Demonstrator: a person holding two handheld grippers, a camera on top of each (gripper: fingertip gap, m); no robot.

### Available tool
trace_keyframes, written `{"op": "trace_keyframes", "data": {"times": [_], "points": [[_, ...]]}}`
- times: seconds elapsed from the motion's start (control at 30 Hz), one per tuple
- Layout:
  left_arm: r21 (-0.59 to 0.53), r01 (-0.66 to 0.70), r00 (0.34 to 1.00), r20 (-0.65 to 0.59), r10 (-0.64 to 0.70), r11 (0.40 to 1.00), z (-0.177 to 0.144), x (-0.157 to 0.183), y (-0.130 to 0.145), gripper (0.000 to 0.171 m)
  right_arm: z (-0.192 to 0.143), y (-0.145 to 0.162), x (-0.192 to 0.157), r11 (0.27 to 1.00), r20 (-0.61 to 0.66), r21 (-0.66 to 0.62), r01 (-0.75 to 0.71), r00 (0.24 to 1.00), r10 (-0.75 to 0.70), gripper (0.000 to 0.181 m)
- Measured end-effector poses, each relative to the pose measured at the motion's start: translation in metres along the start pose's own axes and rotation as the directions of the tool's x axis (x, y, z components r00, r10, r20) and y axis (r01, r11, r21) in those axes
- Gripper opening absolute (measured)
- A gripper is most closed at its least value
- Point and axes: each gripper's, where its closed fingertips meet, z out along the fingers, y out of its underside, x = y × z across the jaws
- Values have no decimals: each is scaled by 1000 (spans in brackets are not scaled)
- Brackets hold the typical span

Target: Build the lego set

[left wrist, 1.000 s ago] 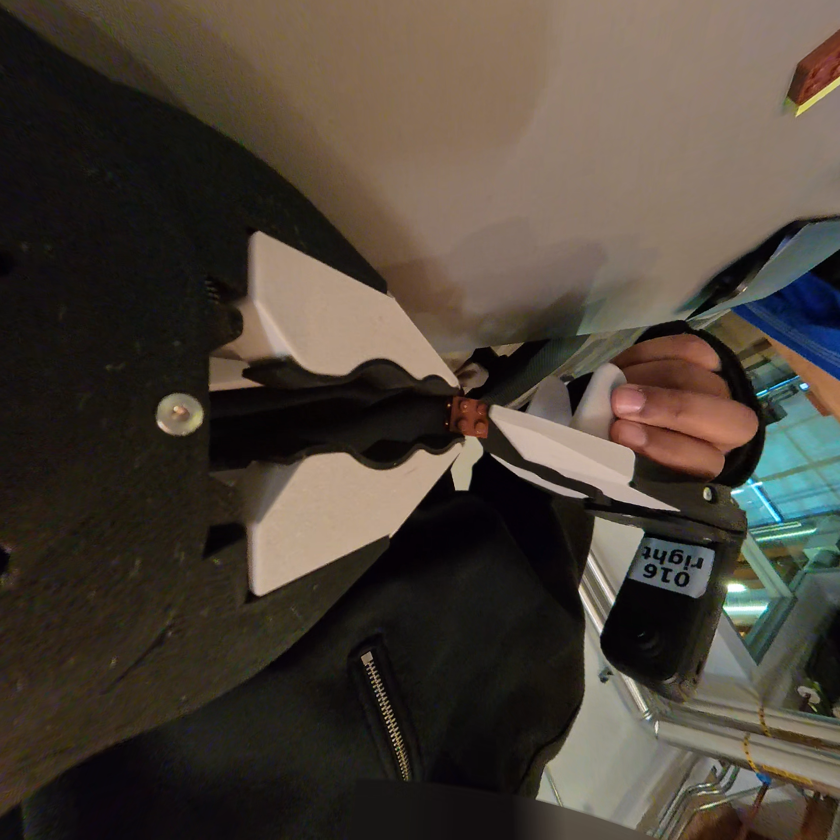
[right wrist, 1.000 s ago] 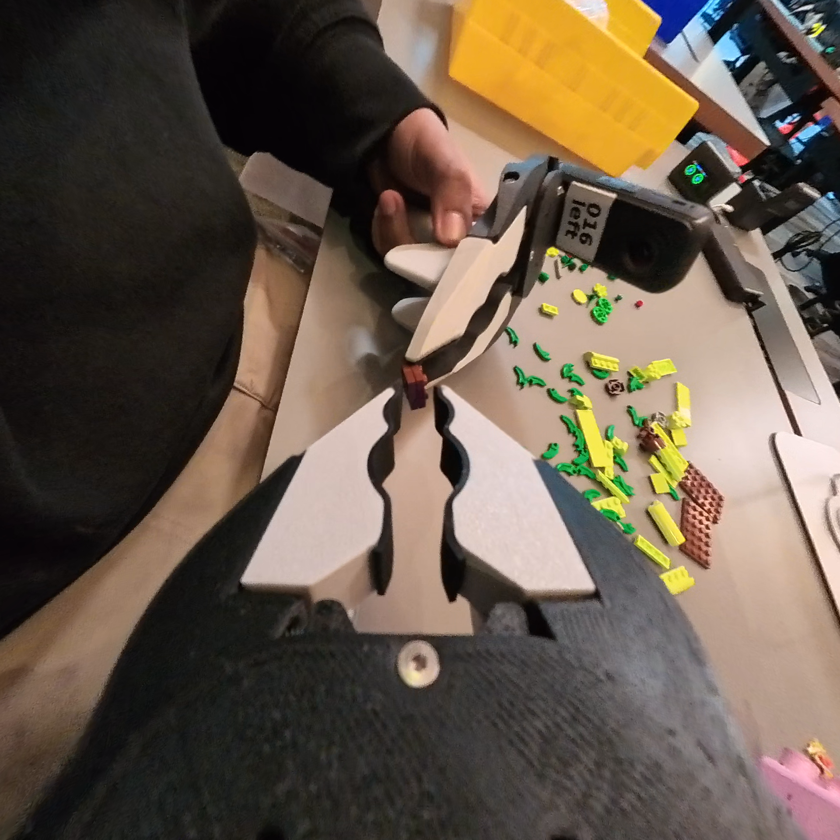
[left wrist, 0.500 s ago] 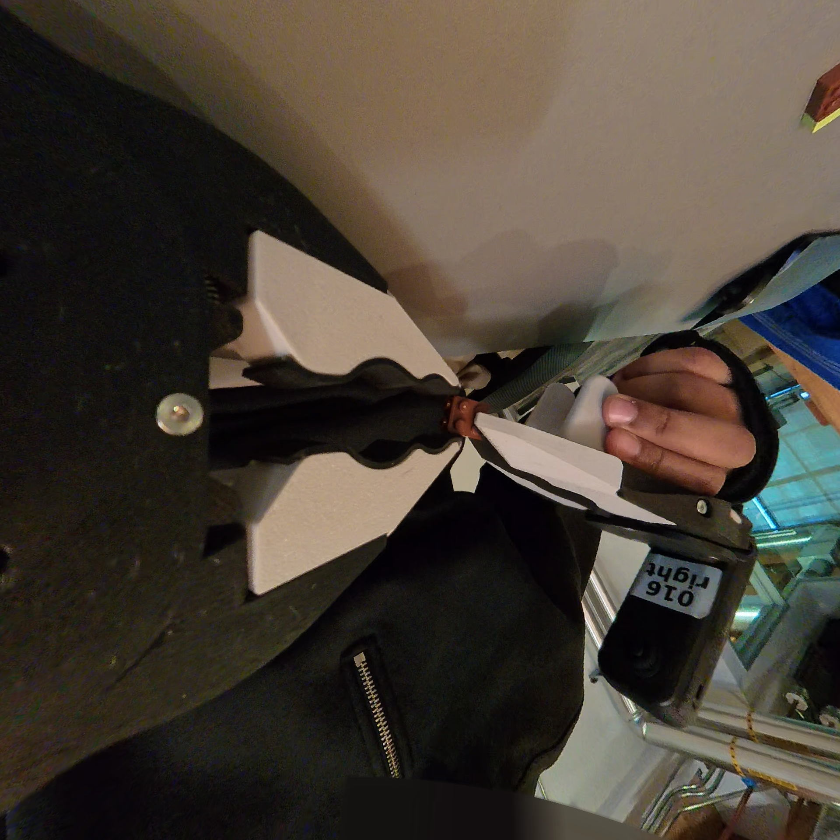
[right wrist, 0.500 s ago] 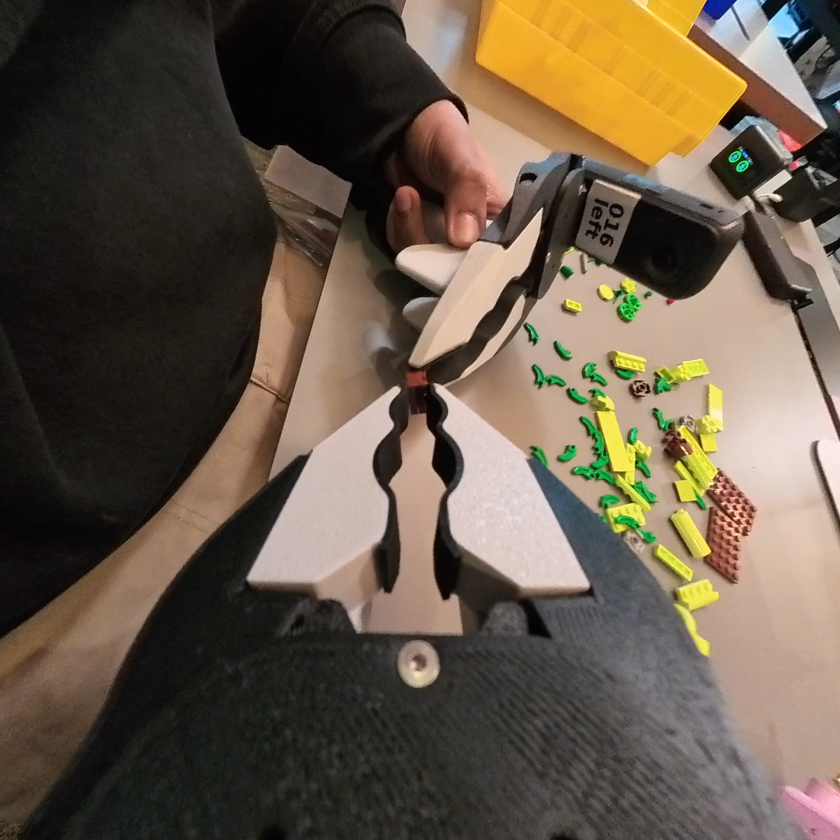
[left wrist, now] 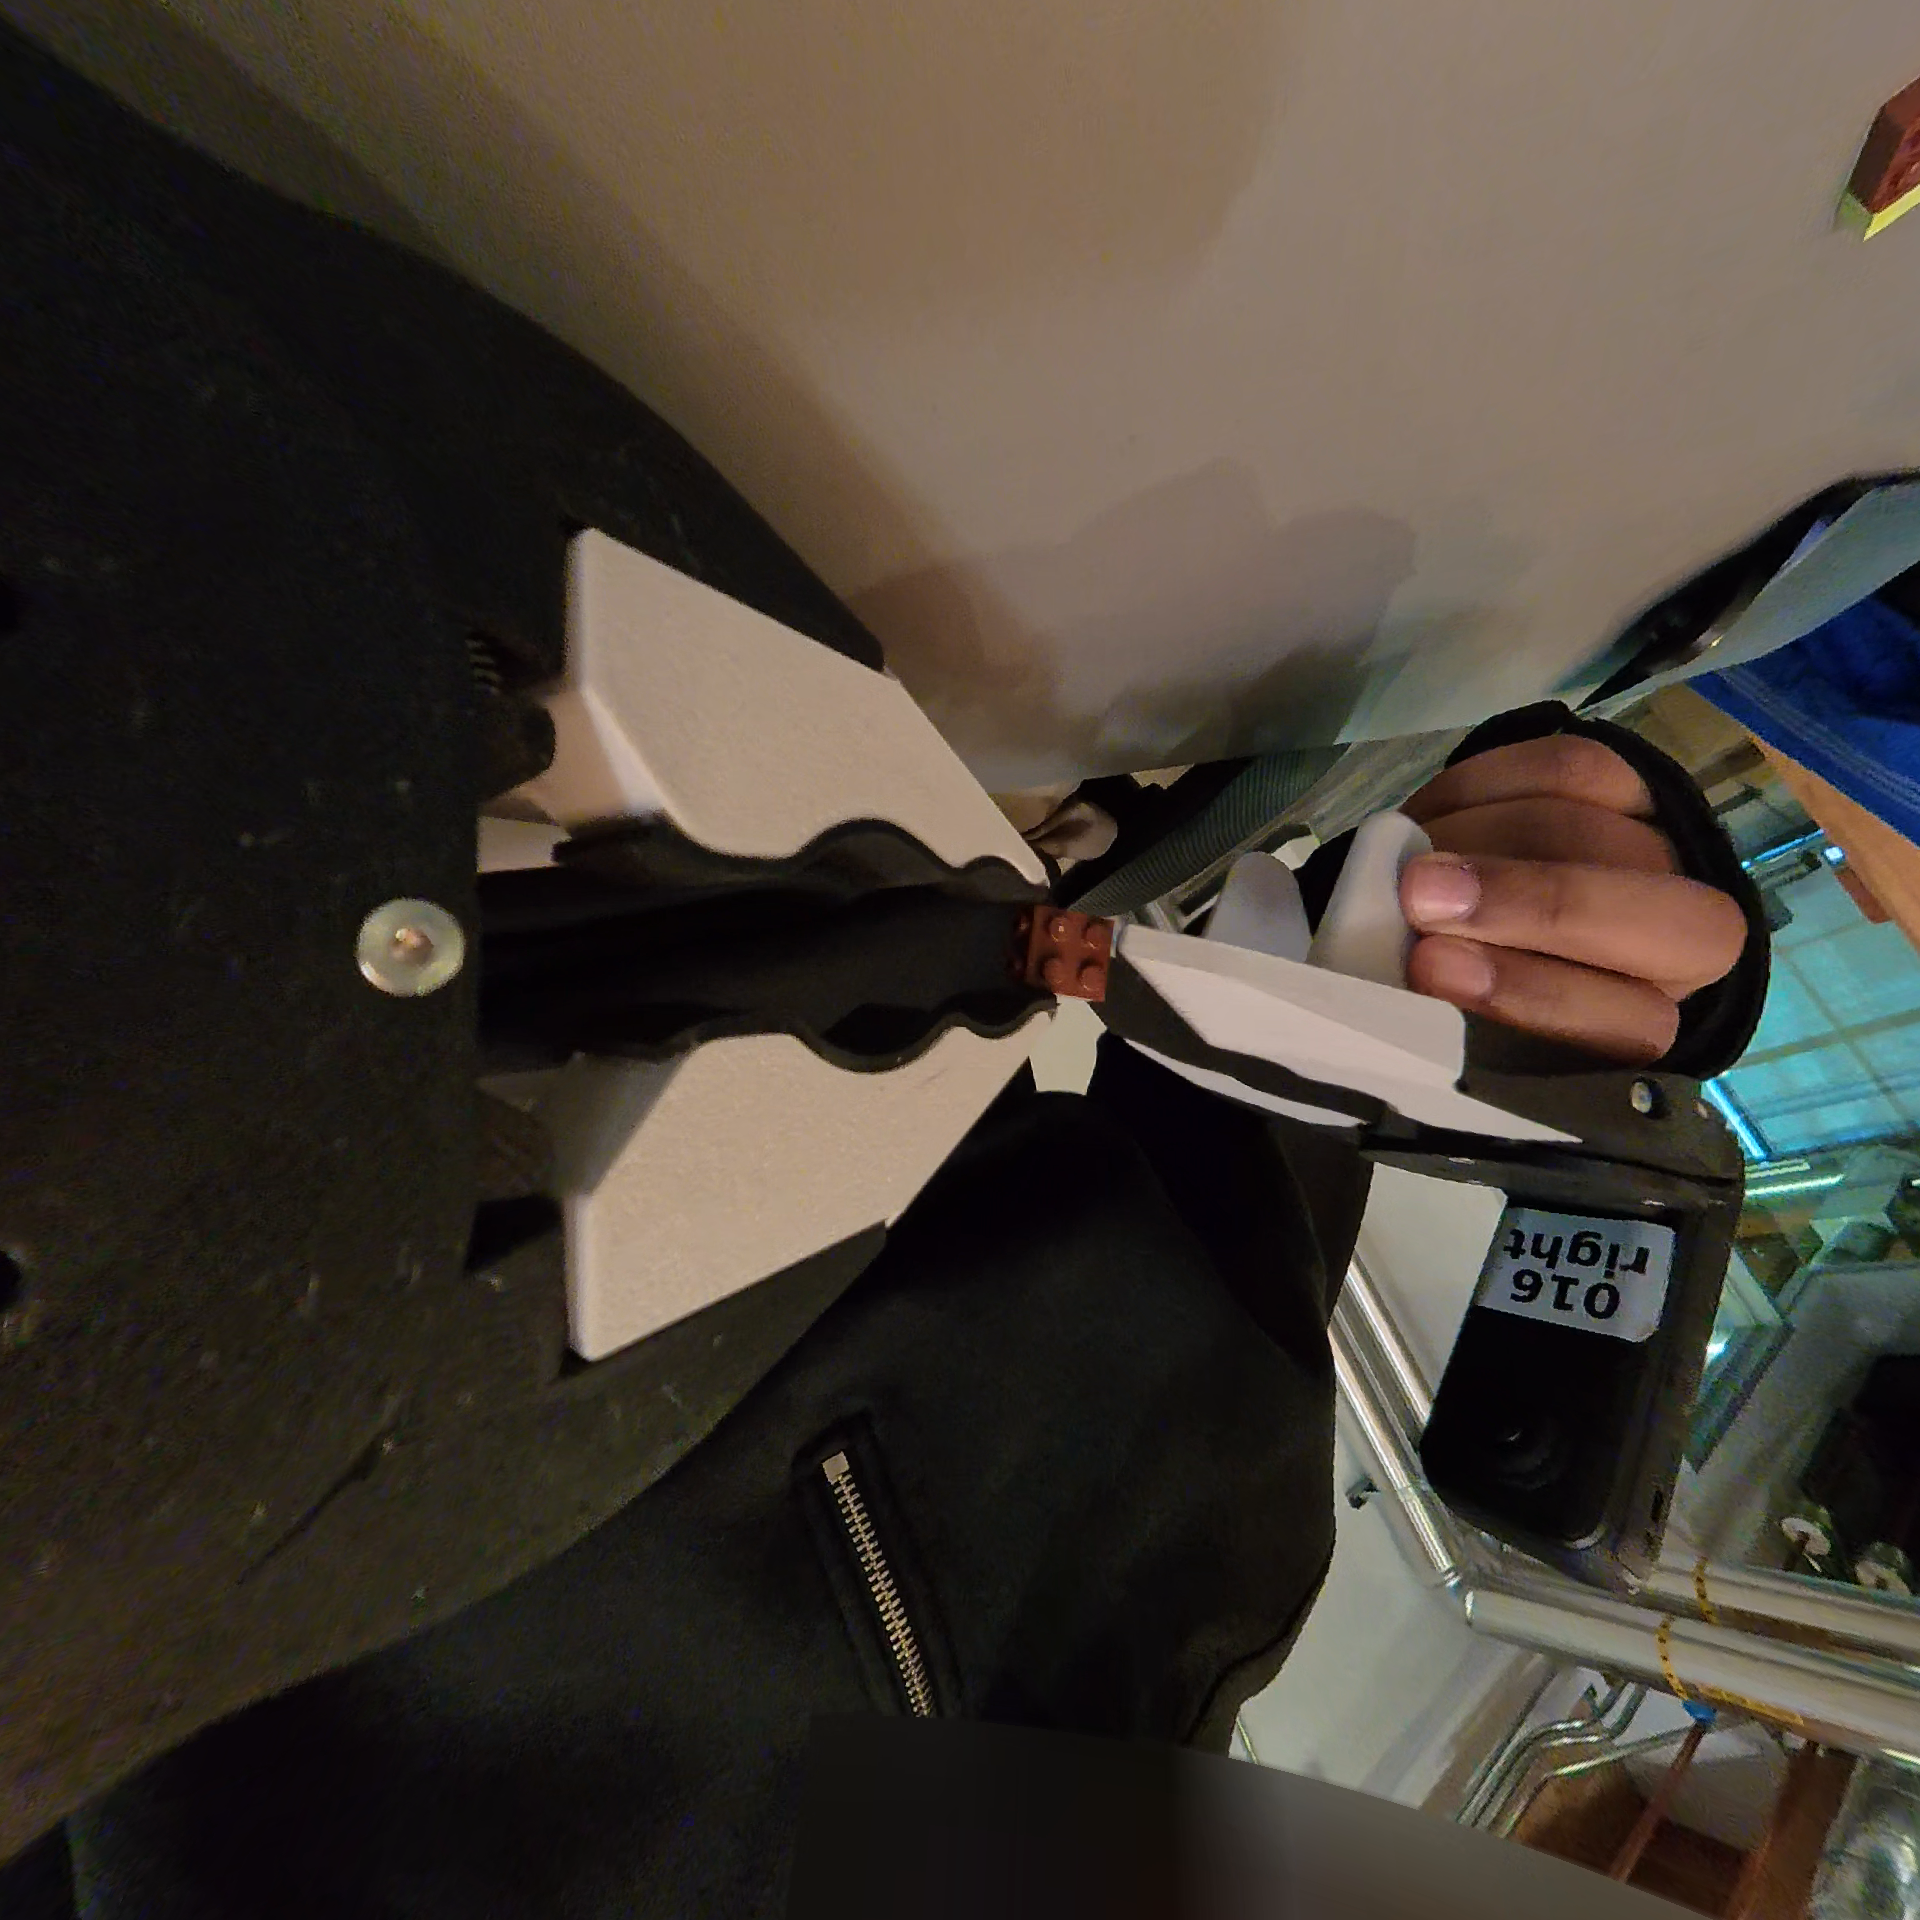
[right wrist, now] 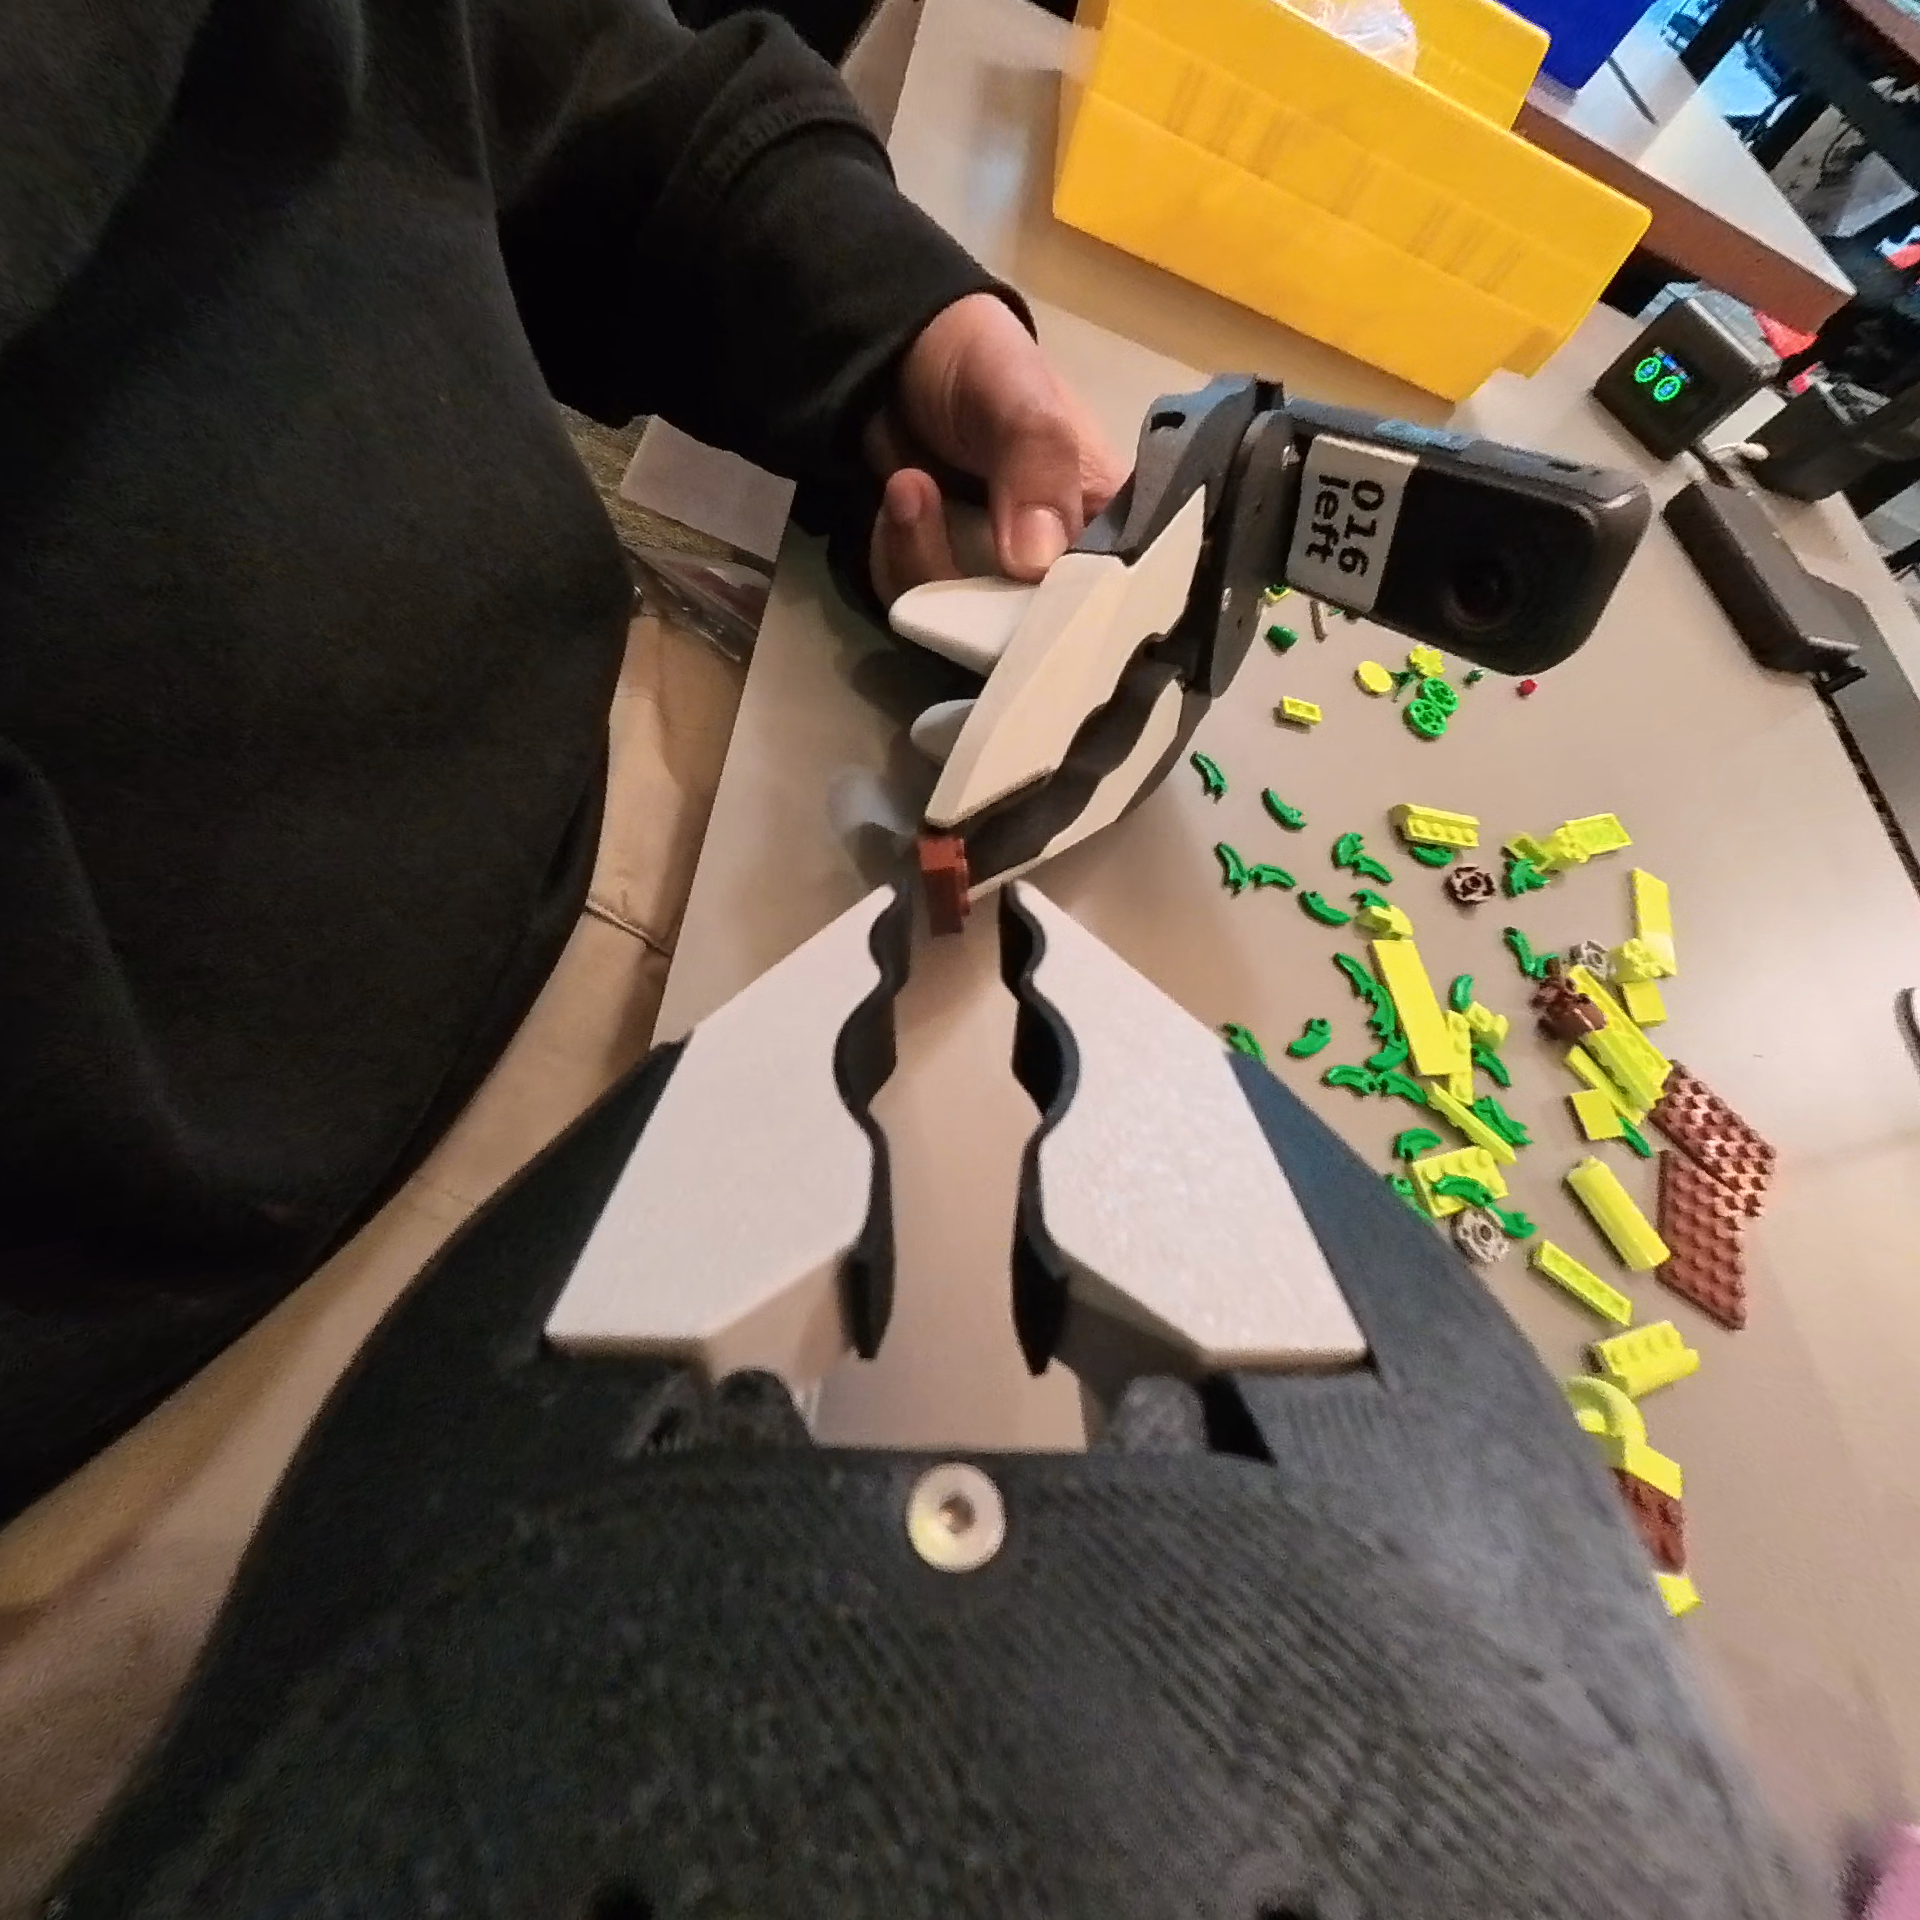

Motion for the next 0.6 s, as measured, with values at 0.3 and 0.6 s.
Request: {"op": "trace_keyframes", "data": {"times": [0.3, 0.6], "points": [[50, -63, 998, 9, 62, 997, -1, 4, -8, 20, -2, 0, 2, 999, -6, 16, -28, 1000, 29, 6], [69, -621, 732, 405, 547, 781, -12, 15, -39, 32, -19, -4, 25, 880, 16, 230, -416, 905, 424, 6]]}}
